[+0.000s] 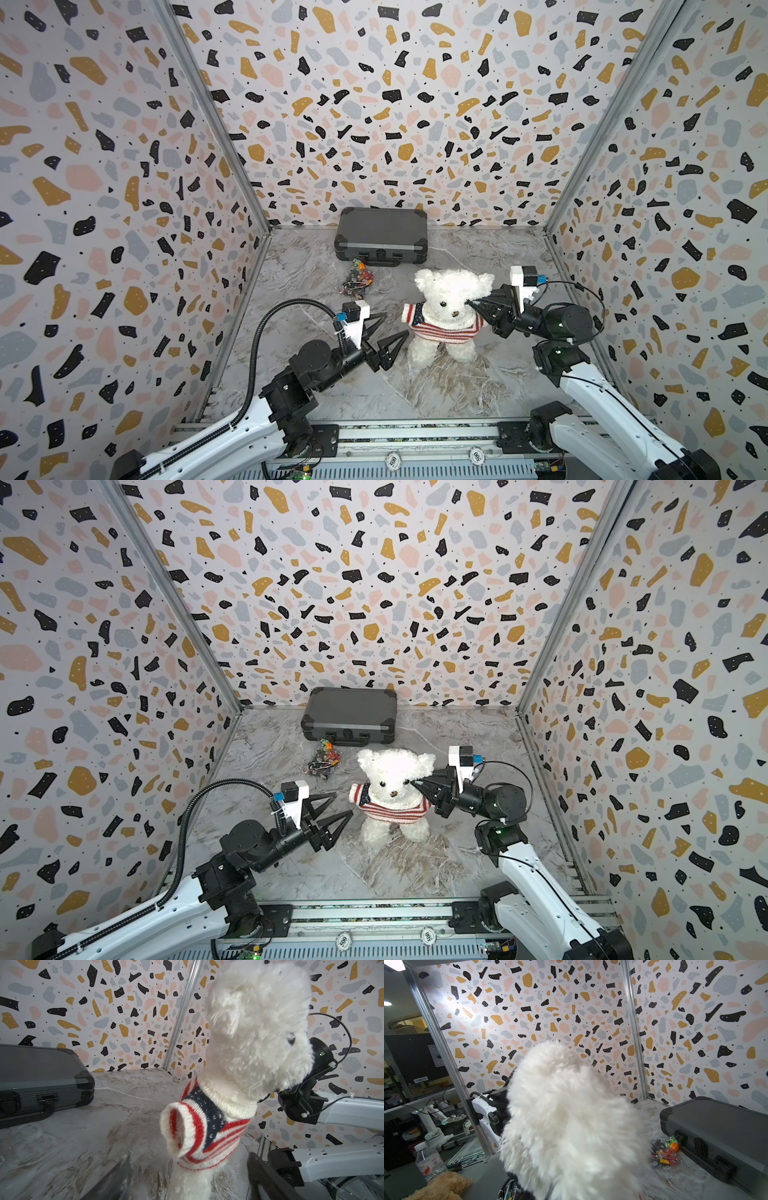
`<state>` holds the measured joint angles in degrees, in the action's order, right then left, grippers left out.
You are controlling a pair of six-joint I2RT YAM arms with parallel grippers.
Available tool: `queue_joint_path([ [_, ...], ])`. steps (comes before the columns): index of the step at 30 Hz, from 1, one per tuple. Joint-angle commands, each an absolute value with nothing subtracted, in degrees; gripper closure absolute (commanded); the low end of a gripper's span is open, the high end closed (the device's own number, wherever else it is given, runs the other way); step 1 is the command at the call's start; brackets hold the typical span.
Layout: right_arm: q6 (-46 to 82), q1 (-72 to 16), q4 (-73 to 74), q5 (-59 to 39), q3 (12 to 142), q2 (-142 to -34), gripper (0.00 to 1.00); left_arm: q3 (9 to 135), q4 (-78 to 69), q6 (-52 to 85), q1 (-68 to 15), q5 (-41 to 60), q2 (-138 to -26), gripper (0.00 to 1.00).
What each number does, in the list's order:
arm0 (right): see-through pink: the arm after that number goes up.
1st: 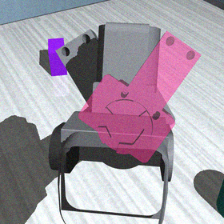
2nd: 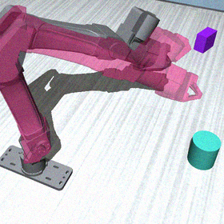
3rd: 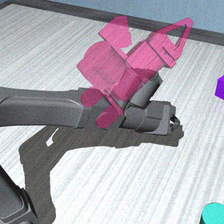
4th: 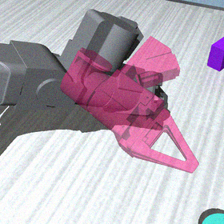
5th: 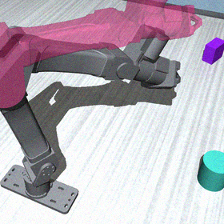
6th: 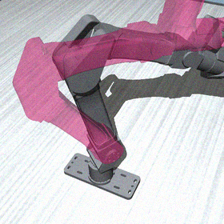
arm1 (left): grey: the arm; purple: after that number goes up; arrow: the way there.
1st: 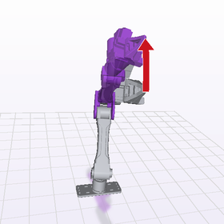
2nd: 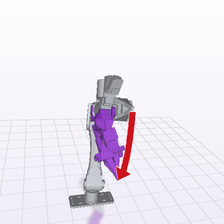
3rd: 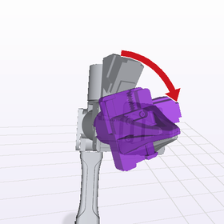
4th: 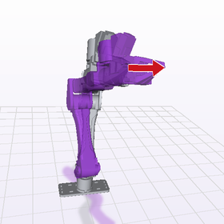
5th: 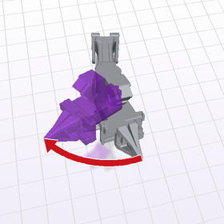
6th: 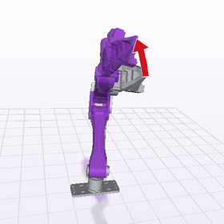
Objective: Dress the teddy bear
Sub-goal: 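Lift the bear upright with the right gripper while the left grasps the other sleeve, then tip the bear onto its back with the right gripper while the left holds the cuff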
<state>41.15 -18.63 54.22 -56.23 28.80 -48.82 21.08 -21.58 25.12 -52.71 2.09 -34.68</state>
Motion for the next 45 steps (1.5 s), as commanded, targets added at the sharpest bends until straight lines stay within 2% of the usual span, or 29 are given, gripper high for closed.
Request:
queue_joint_path([
  [1,47.17,-18.29,63.29,-57.48,32.83,-49.06,1.0,18.69,-34.41,27.49,-52.53,5.16,-35.88,0.01],
  [5,51.33,-18.28,68.43,-58.33,33.4,-50.56,1.0,17.58,-43.18,28.34,-52.92,10.56,-39.84,0.0],
  [12,58.63,-18.37,80.13,-58.51,32.48,-53.38,1.0,19.78,-51.68,26.67,-54.37,13.68,-47.09,0.0],
  [21,56.45,-20.08,78.31,-58.81,32.26,-53.88,1.0,22.57,-57.64,25.62,-55.57,14.24,-54.34,0.02],
  [23,56.49,-20.46,78.39,-58.71,32.09,-53.96,1.0,23.06,-59.6,26.05,-55.55,14.66,-55.95,0.06],
  [30,56.39,-20.91,78.53,-58.21,31.92,-53.72,1.0,24.52,-63.03,27.24,-55.64,14.65,-59.41,0.44],
  [34,53.68,-21.0,74.48,-57.88,31.36,-52.71,1.0,23.83,-62.7,27.13,-55.65,13.51,-58.02,0.79],
  [37,50.07,-21.17,69.69,-57.09,30.76,-51.15,0.99,23.55,-60.63,26.49,-55.65,12.5,-56.15,0.93],
  [39,46.64,-21.56,65.09,-56.83,30.67,-49.93,0.89,23.55,-58.93,26.08,-55.66,11.85,-54.79,1.0],
  [42,39.66,-22.14,54.5,-55.94,30.67,-47.26,0.64,24.43,-53.79,24.31,-55.64,9.54,-52.39,1.0],
  [45,31.24,-22.15,40.2,-52.23,30.81,-43.29,0.47,27.29,-41.58,20.04,-55.64,3.88,-49.34,1.0],
])
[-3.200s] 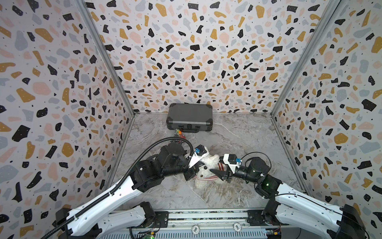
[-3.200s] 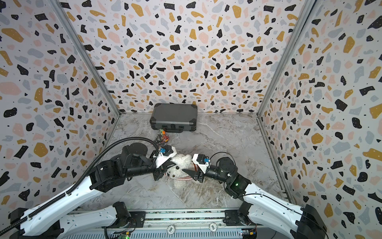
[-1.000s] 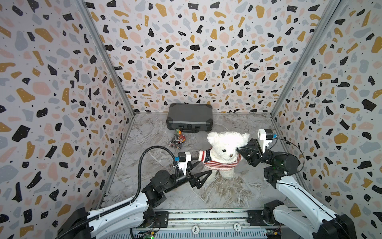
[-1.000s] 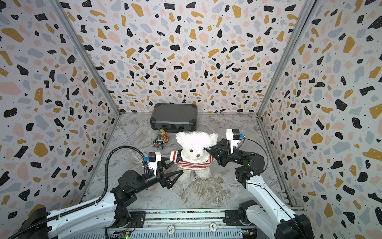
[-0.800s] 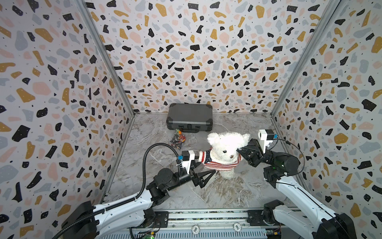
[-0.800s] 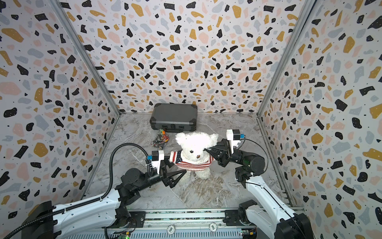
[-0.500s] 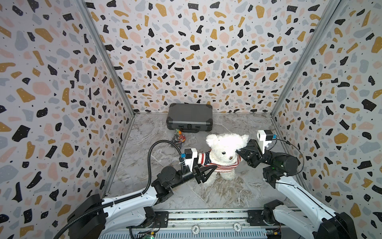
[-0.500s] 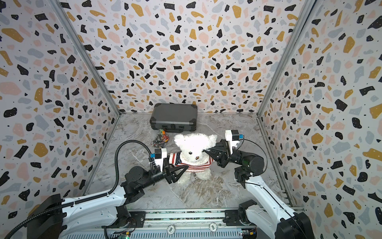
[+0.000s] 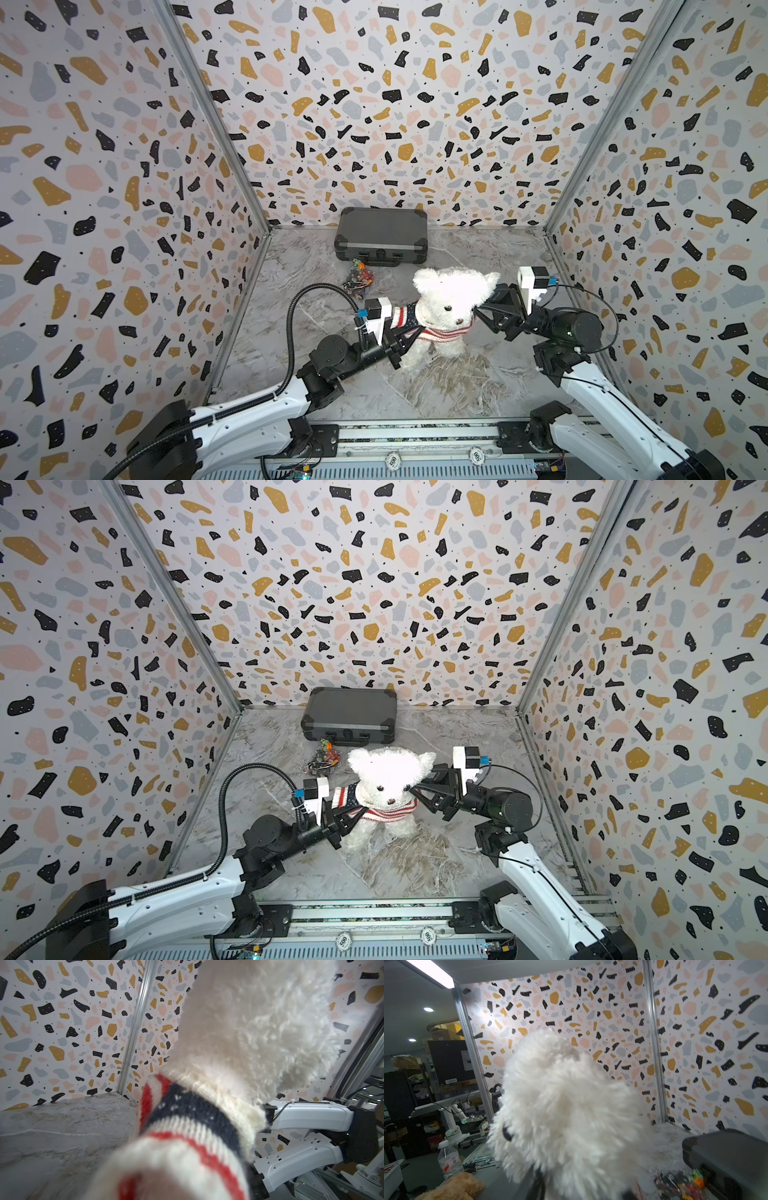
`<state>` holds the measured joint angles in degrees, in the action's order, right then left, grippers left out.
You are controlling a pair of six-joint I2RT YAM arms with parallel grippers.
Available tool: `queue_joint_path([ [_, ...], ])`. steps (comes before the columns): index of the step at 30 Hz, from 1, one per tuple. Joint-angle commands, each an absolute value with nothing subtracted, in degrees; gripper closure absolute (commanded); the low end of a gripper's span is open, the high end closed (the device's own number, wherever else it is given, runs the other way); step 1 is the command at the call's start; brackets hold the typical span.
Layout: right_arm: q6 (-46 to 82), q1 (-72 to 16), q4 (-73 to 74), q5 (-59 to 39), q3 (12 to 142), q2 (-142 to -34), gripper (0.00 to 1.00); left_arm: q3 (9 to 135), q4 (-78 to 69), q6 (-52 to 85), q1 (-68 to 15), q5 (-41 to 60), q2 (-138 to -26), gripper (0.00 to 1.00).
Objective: Dress the teddy bear
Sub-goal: 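Tip the bear onto its back with the right gripper while the left holds the cuff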
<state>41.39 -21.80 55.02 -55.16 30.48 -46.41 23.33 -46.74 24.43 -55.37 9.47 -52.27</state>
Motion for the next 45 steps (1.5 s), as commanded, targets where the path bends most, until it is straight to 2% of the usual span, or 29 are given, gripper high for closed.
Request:
queue_joint_path([
  [1,28.65,-22.15,36.05,-50.75,30.85,-41.77,0.44,27.97,-38.41,18.88,-55.55,2.12,-48.37,1.0],
  [7,22.09,-22.06,23.15,-44.14,31.45,-36.34,0.3,34.6,-17.47,12.07,-55.22,-7.1,-45.65,1.0],
  [15,15.76,-22.06,12.41,-36.55,37.59,-37.36,0.27,39.61,-0.29,7.78,-55.2,-15.67,-46.73,1.0],
  [20,14.53,-22.89,10.43,-36.93,40.43,-42.21,0.28,40.62,4.2,5.55,-55.25,-12.69,-49.32,1.0],
  [26,7.09,-30.02,4.89,-31.44,44.69,-48.55,0.27,41.22,6.06,4.6,-55.29,-11.47,-53.28,1.0],
  [32,4.65,-32.77,5.95,-35.75,45.58,-56.47,0.27,41.93,6.32,3.54,-55.29,-11.16,-55.16,1.0],
  [36,2.41,-35.08,4.15,-30.68,46.98,-60.46,0.27,41.66,5.98,3.47,-55.33,-9.93,-55.45,1.0],
  [41,-0.42,-37.53,2.33,-26.81,48.07,-63.39,0.3,41.75,6.28,3.43,-55.33,-10.52,-55.5,1.0],
  [45,-2.22,-39.14,0.76,-24.18,48.69,-65.36,0.45,41.53,5.95,3.93,-55.34,-12.61,-55.64,1.0],
])
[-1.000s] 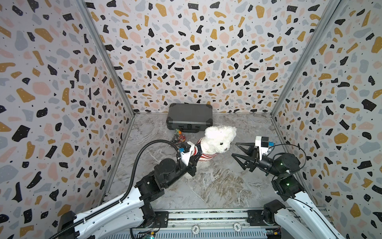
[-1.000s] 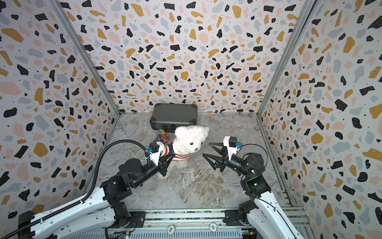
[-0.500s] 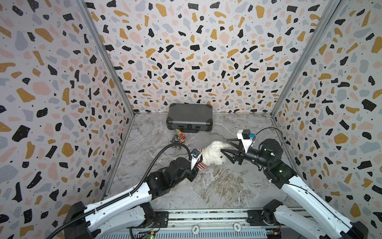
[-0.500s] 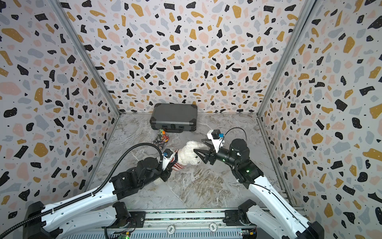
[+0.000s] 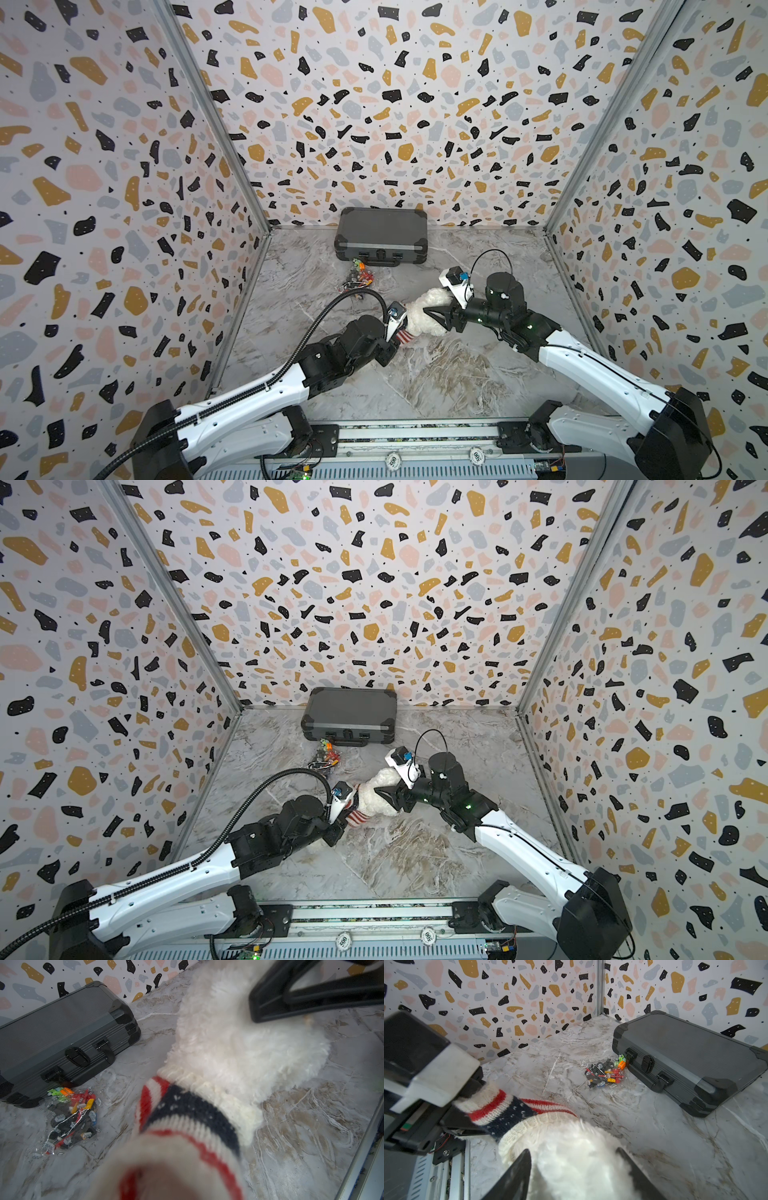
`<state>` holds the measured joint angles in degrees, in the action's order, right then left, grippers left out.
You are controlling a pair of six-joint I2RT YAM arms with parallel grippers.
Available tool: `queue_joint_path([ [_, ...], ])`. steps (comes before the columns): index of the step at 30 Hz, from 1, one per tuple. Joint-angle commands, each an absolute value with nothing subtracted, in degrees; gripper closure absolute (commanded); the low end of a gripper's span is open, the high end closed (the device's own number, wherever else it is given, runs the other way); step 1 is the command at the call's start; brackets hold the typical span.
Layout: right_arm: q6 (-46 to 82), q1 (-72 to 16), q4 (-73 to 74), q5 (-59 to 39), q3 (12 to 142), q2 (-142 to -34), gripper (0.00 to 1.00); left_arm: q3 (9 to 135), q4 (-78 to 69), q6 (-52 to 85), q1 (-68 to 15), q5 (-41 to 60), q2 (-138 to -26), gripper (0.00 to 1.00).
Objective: Dress the teddy bear
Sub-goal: 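Tip the bear onto its back with the right gripper while the left holds the cuff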
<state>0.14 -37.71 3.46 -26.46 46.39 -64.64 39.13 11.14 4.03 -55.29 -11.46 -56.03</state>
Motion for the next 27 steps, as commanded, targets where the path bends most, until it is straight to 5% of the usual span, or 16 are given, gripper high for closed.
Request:
queue_joint_path([
  [1,-2.5,-39.46,0.41,-23.48,48.73,-65.72,0.48,41.38,5.6,4.25,-55.3,-13.08,-55.81,1.0],
  [12,-3.93,-40.47,7.49,-19.48,42.87,-63.87,0.93,38.07,1.17,7.26,-55.28,-15.85,-56.78,1.0],
  [14,-4.56,-40.43,10.85,-20.51,40.45,-62.39,0.99,36.87,0.72,8.58,-55.29,-14.97,-56.67,0.91],
  [20,-8.01,-40.43,18.72,-21.98,33.45,-58.82,1.0,32.73,-0.3,14.34,-55.3,-9.29,-52.9,0.52],
  [27,-14.01,-40.39,22.77,-23.94,28.2,-56.19,1.0,30.26,1.93,20.86,-55.29,-7.84,-43.86,0.42],
])
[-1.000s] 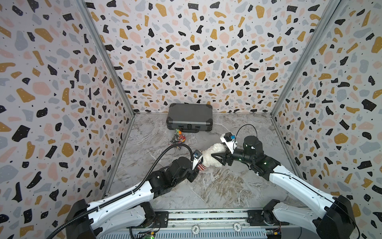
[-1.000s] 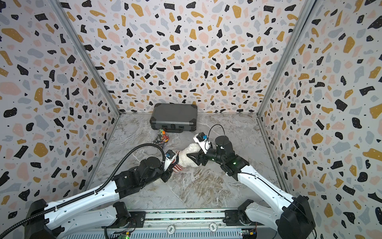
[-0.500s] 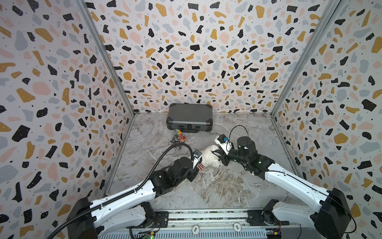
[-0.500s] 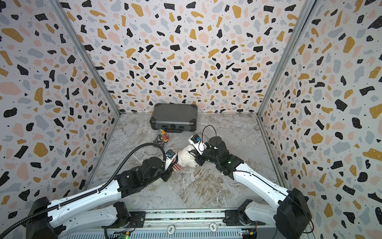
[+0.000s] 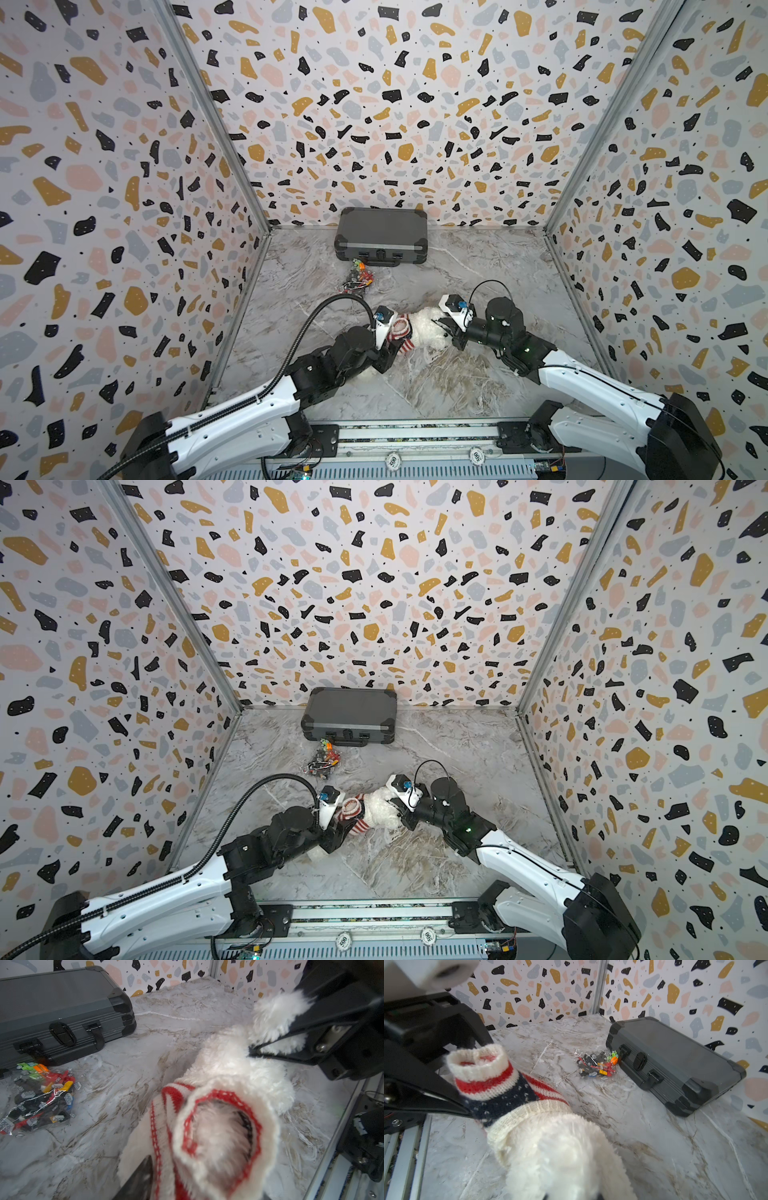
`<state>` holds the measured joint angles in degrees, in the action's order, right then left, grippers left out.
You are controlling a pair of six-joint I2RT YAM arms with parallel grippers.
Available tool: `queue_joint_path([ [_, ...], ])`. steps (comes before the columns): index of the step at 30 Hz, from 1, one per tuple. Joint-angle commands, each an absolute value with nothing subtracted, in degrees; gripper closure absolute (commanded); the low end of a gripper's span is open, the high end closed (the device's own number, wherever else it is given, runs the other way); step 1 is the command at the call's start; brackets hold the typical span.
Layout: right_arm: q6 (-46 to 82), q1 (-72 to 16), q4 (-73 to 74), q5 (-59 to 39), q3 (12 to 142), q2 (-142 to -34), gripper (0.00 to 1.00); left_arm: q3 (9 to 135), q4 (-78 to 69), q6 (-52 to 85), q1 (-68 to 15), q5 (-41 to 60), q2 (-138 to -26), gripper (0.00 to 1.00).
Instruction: Dress the teddy bear
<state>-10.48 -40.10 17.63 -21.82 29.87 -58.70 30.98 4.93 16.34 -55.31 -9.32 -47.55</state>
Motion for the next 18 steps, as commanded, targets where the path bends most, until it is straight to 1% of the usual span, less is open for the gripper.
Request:
queue_joint_path([
  [1,-13.97,-40.34,24.85,-23.94,26.82,-55.39,1.0,29.87,2.02,21.92,-55.2,-7.66,-42.66,0.46],
  [8,-12.16,-38.91,35.8,-23.73,19.35,-51.97,1.0,26.21,0.61,29.95,-54.51,-6.24,-38.12,0.58],
  [13,-11.8,-38.44,37.65,-23.04,17.58,-51.02,1.0,22.55,-4.34,35.76,-53.83,-2.25,-38.28,0.7],
  [18,-11.91,-38.41,38.44,-22.05,16.38,-50.12,1.0,19.32,-8.8,39.82,-53.83,1.88,-38.21,0.71],
])
